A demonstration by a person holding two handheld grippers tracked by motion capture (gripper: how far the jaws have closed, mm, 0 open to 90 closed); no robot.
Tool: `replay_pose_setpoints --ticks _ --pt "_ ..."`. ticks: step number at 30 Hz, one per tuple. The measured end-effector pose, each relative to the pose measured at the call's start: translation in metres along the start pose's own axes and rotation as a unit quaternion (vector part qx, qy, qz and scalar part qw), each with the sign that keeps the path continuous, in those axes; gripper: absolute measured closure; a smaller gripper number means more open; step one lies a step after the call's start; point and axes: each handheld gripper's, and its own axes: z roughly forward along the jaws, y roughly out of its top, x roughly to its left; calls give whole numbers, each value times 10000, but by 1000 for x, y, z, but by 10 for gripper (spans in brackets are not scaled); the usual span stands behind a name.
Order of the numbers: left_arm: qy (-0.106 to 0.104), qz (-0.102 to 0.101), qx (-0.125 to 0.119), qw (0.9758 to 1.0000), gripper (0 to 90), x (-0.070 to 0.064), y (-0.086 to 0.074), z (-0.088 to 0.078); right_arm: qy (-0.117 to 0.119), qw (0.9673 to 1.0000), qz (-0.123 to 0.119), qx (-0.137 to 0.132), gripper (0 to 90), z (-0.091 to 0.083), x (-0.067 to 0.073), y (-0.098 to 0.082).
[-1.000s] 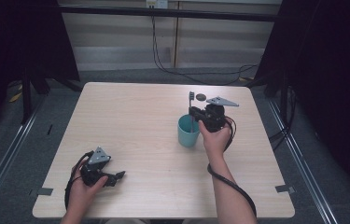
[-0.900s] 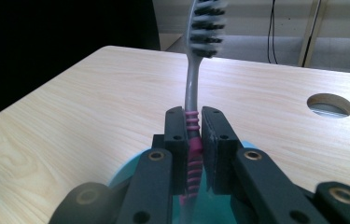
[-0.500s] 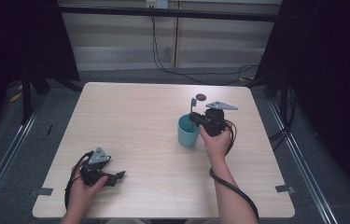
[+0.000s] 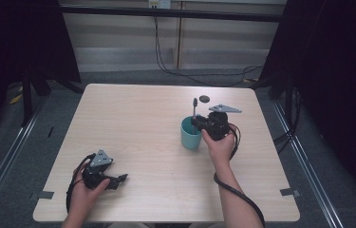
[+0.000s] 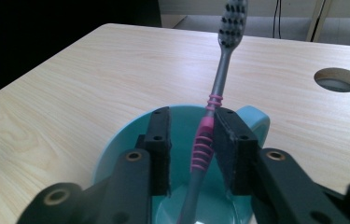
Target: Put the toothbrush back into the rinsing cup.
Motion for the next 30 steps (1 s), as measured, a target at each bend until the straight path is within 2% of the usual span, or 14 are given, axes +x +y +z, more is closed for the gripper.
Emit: replay_pose_setpoints --ticks 3,11,16,20,23,30 --pt "0 -14 0 10000 152 0 0 0 18 10000 -78 34 574 0 1 -1" --pt "-32 5 3 10000 151 1 1 1 34 9995 -317 -13 502 -9 4 2" --pt "-20 7 16 10000 151 1 1 1 27 9995 -323 36 459 -15 2 2" --pt "-21 2 15 10000 151 1 1 1 197 9992 -255 255 417 -18 -3 2" --pt "-22 2 13 10000 151 1 1 1 124 9990 -315 280 371 -21 -4 4" --pt "-29 0 3 10000 152 1 1 1 123 9988 -324 345 279 -29 -5 7"
